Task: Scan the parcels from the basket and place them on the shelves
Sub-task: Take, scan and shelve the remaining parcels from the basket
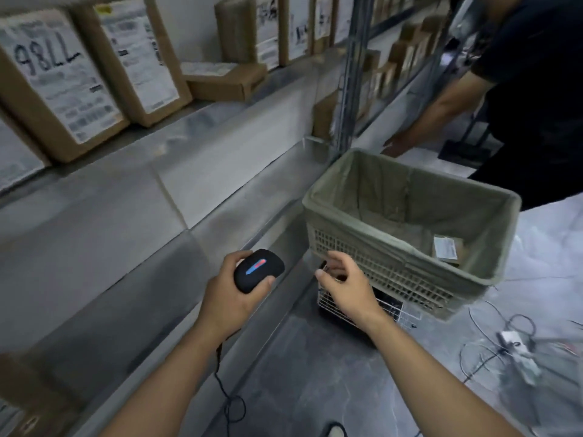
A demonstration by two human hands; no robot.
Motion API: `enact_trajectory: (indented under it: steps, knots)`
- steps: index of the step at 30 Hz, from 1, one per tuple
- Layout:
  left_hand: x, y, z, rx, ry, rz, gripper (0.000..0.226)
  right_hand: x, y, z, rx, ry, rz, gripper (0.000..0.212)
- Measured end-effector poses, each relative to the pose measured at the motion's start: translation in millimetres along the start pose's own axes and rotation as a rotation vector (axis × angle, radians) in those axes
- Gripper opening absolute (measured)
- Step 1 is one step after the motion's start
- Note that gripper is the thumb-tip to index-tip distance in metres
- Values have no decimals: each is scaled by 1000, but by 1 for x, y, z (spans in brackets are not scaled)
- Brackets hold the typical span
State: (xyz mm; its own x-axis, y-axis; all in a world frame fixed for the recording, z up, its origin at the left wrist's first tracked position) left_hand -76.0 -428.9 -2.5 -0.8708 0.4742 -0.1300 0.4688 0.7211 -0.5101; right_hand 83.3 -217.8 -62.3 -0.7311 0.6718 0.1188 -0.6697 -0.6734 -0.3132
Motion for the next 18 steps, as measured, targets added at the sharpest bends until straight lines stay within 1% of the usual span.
enact_trajectory:
  steps: [5,10,14,18]
  knots:
    - [27,70,-46,55,70,116,47,8,-73,-29,10,56,-129,48]
    - [49,127,-92,94,185,205,52,8,-140,-56,-9,113,-256,47]
    - [66,157,-117,120,223,253,54,6,-172,-72,-10,155,-336,46]
    - [87,183,-138,140,247,316,53,17,-190,-78,-43,192,-376,52]
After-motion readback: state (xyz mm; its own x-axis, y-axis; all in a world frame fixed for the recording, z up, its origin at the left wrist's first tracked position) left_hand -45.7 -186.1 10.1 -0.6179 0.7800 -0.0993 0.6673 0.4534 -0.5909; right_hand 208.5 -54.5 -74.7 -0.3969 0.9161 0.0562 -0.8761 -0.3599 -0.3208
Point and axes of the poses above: each hand's wrist, its own x-axis towards the middle knuckle, its own y-axis out of the palm, z = x × y, the point moved 9 cm from there along x, towards the middle knuckle, and after that the axes turned 14 degrees about -y, right-handed, at the moved point
